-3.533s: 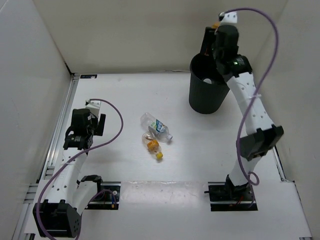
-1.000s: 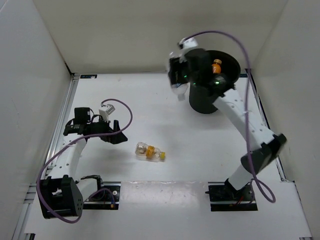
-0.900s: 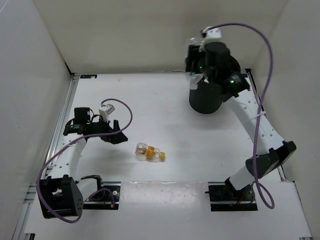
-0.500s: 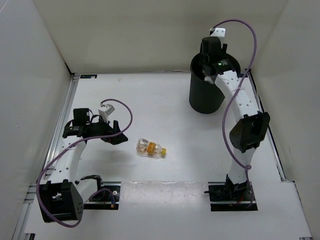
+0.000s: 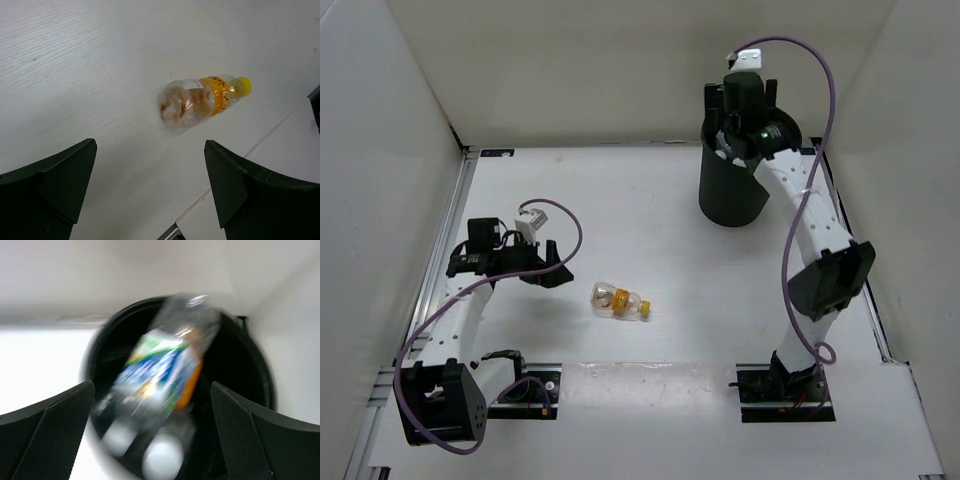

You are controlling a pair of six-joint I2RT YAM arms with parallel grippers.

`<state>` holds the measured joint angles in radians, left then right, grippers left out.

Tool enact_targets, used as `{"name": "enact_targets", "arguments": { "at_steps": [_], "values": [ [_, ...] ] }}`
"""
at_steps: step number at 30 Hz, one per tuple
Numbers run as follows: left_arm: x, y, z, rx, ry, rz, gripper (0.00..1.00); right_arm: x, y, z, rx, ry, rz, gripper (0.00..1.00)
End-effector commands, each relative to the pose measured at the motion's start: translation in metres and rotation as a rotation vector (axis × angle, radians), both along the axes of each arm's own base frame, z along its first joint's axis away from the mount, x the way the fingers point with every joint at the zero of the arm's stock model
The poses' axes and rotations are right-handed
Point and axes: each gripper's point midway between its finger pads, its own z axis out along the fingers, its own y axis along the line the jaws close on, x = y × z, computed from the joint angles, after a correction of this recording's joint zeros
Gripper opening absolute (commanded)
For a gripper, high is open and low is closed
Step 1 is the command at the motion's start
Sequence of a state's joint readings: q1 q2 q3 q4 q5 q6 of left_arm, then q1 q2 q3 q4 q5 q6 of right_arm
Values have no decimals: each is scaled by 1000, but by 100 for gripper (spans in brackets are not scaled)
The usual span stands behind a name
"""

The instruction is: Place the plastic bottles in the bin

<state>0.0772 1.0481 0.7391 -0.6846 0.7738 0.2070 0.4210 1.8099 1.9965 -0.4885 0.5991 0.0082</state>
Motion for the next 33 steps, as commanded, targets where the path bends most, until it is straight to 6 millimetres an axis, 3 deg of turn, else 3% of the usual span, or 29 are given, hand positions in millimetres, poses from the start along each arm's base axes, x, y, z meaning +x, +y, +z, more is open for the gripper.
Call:
{"name": "enact_targets", "arguments": {
  "at_steps": [1, 4, 5, 6, 7, 8, 9, 12, 15, 18, 22, 25, 29, 30, 33],
  "values": [
    [22, 20, 6, 85, -46, 128, 100, -61, 62, 30, -47, -41, 264, 100],
    [48, 61, 10, 279, -79, 283, 100, -103, 111, 2, -59, 21, 465, 100],
    [56, 74, 12, 334, -92, 333, 100, -119, 130, -35, -49, 107, 556, 100],
    [60, 101, 10, 443, -86, 424, 100, -131, 144, -56, -37, 159, 620, 100],
    [66, 116, 15, 491, -89, 478, 100, -149, 163, -76, -39, 210, 705, 100],
    [69, 126, 7, 538, -55, 507, 100, -162, 173, -93, -44, 253, 755, 100],
    [69, 145, 5, 623, -35, 571, 100, -176, 179, -123, -55, 325, 785, 100],
    [67, 170, 1, 720, 7, 671, 100, -226, 223, -178, -90, 469, 950, 100],
    [67, 166, 8, 698, -22, 655, 100, -253, 244, -218, -174, 547, 1014, 100],
    [63, 154, 2, 636, -21, 612, 100, -262, 255, -245, -211, 606, 1046, 100],
    [57, 149, -1, 620, -21, 597, 100, -286, 271, -256, -162, 685, 1170, 100],
    [51, 151, -4, 620, -18, 606, 100, -295, 271, -265, -193, 685, 1190, 100],
    [45, 152, -9, 600, -9, 610, 100, -294, 261, -299, -220, 770, 1100, 100],
    [43, 150, -12, 595, -1, 601, 100, -296, 256, -318, -233, 822, 1058, 100],
    [44, 146, -13, 573, 1, 596, 100, -293, 251, -339, -259, 885, 981, 95]
  ]
}}
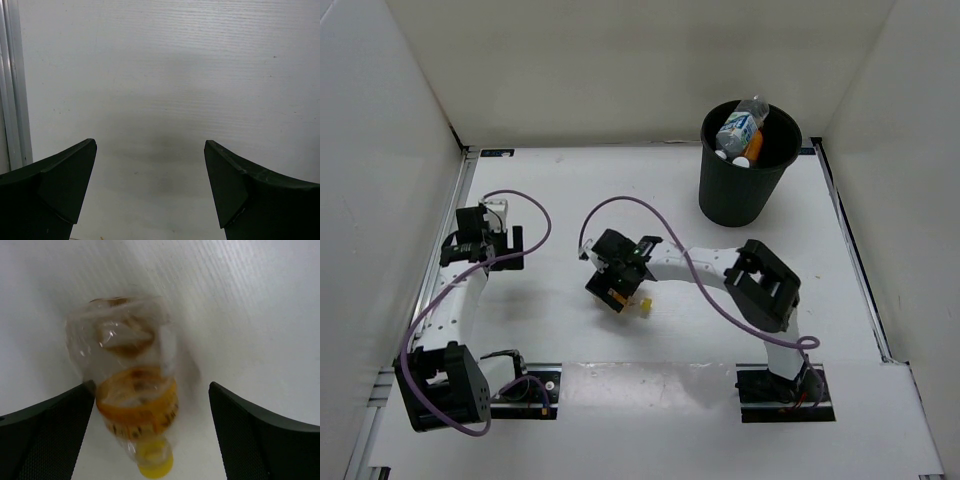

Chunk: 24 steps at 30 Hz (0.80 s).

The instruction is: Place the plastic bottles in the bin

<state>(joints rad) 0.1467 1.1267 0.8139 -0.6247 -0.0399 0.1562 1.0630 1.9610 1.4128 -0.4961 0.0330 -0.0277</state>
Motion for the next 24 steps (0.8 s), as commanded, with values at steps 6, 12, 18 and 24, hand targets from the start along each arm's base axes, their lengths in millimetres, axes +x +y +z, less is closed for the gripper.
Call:
{"name": "enact_targets", "arguments": {
  "at_steps": [6, 12, 18, 24],
  "values": [
    [2, -14, 3, -74, -30, -32, 100, 6, 4, 4, -16, -2, -96, 25],
    [3, -22, 3, -111, -35, -52, 100, 51, -7, 71, 144, -52, -272, 0],
    [2, -31, 0, -151, -31, -82, 100, 126, -60, 204, 414, -224, -483, 0],
    [30, -71, 26, -172, -44, -314, 100, 197, -160, 358, 632, -560, -719, 0]
  ]
}}
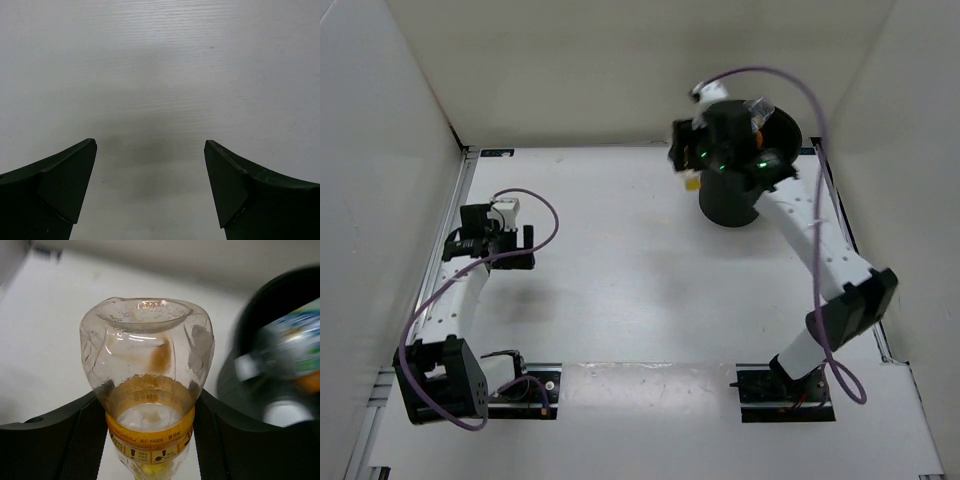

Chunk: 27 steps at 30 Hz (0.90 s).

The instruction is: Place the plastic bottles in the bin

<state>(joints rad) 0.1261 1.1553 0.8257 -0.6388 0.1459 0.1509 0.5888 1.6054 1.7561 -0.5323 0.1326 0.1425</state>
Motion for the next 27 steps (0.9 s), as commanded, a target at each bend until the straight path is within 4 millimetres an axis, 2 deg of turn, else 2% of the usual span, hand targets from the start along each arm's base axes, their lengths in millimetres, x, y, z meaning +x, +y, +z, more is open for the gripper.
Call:
{"name": "enact_targets", "arguments": {
  "at_steps": [1, 2, 3, 4, 5, 6, 7, 9, 10, 12, 13, 14, 15, 16, 18, 19, 22, 23, 25, 26, 27],
  "values": [
    [33, -43, 40, -11, -72, -232, 100, 26, -62, 83, 74, -187, -186, 0],
    [42, -50, 49, 15, -74, -269, 100, 34, -76, 93, 78, -214, -237, 0],
    [56, -72, 84, 42, -126, -352, 100, 38, -92, 113, 94, -257, -282, 0],
    [67, -83, 83, 50, -95, -379, 100, 54, -114, 109, 90, -251, -357, 0],
    [74, -93, 94, 66, -102, -416, 100, 61, -126, 112, 94, -257, -399, 2],
    [77, -116, 103, 82, -110, -485, 100, 67, -136, 113, 109, -254, -431, 10],
    [94, -132, 122, 86, -142, -522, 100, 79, -154, 107, 107, -244, -476, 18],
    [92, -155, 128, 93, -113, -595, 100, 90, -175, 96, 82, -225, -540, 38],
    [95, -179, 134, 95, -121, -655, 100, 94, -186, 92, 75, -221, -587, 50],
    [87, -198, 132, 95, -86, -708, 100, 100, -198, 71, 41, -160, -607, 55],
    [81, -217, 131, 94, -89, -754, 100, 101, -198, 66, 33, -145, -607, 61],
    [75, -224, 126, 95, -68, -777, 100, 102, -205, 58, 36, -118, -629, 68],
    [71, -231, 126, 101, -72, -808, 100, 105, -213, 40, 25, -65, -648, 87],
    [61, -243, 121, 111, -63, -859, 100, 104, -217, 37, 47, -49, -660, 97],
    [50, -251, 108, 123, -33, -904, 100, 109, -224, 18, 49, 9, -659, 100],
    [46, -256, 105, 132, -32, -920, 100, 107, -222, 24, 57, 5, -648, 100],
    [41, -253, 104, 130, -45, -919, 100, 106, -225, 43, 45, -36, -624, 100],
    [39, -251, 101, 130, -46, -919, 100, 99, -223, 69, 68, -90, -602, 100],
    [38, -245, 98, 153, -52, -902, 100, 88, -223, 95, 86, -143, -587, 100],
    [34, -240, 89, 164, -32, -899, 100, 71, -221, 118, 107, -191, -576, 100],
    [37, -235, 92, 168, -55, -881, 100, 63, -219, 128, 121, -212, -564, 100]
  ]
}}
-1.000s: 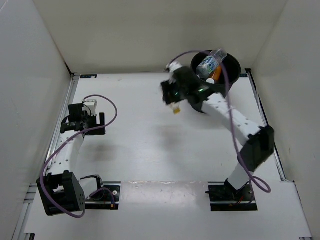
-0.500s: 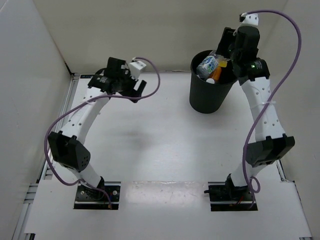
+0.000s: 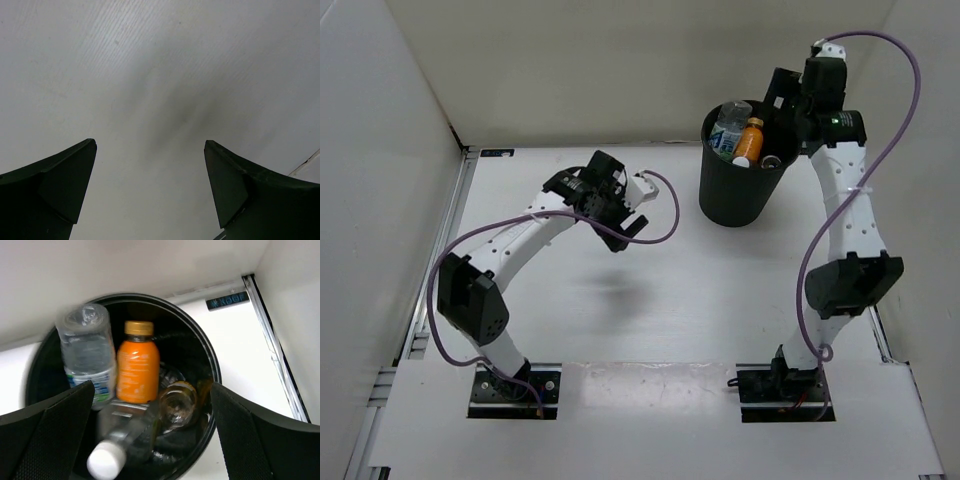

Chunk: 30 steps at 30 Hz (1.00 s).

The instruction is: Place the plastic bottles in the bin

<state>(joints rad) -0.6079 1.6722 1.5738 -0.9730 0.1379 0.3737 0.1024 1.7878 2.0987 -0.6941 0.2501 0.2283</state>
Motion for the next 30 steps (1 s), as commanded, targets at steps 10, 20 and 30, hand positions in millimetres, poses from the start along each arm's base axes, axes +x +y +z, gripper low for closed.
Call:
{"name": "enact_targets", "arguments": {
  "at_steps": [10, 20, 30],
  "values": [
    [-5, 116, -34, -16, 17, 373, 100, -167, -18, 28, 70, -128, 40, 100],
    [-31, 178, -55, -135, 112, 637, 100, -269, -18, -168, 381, 133, -227, 100],
    [-31, 179, -52, -209, 147, 674, 100, -294, -13, -208, 467, 141, -262, 100]
  ]
}}
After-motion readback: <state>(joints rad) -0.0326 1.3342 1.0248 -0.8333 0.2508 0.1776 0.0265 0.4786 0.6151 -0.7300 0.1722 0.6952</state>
